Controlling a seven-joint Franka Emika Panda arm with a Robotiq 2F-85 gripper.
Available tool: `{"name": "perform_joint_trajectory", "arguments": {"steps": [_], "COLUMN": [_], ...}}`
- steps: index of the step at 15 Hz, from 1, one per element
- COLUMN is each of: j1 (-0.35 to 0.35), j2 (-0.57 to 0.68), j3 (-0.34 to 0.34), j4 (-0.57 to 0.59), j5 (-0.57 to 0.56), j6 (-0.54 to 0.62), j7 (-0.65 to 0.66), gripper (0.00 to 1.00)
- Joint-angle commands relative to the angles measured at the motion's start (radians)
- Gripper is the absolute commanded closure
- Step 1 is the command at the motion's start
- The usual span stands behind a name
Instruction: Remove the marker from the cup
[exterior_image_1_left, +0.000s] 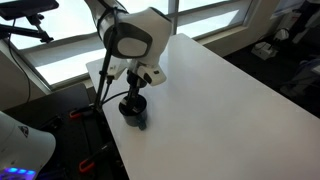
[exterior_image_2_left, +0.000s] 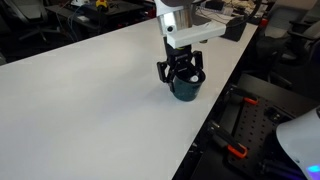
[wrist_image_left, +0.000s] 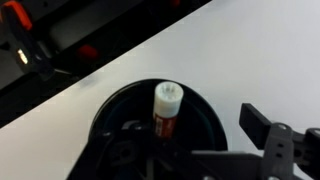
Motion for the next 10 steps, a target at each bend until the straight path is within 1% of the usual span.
{"name": "perform_joint_trajectory", "arguments": {"steps": [1,5,10], "j1": [0.025,0.035,0.037], "j2": [-0.039,-0.115,-0.2], "j3": [-0.018,-0.012,-0.006], "j4": [-0.009,-0.023,-0.021], "j5": [0.003,0.004,-0.003], "j6": [-0.013,-0.015,-0.054], "j7": [0.01,0.018,0.04], "gripper": [0.0,0.0,0.0]}}
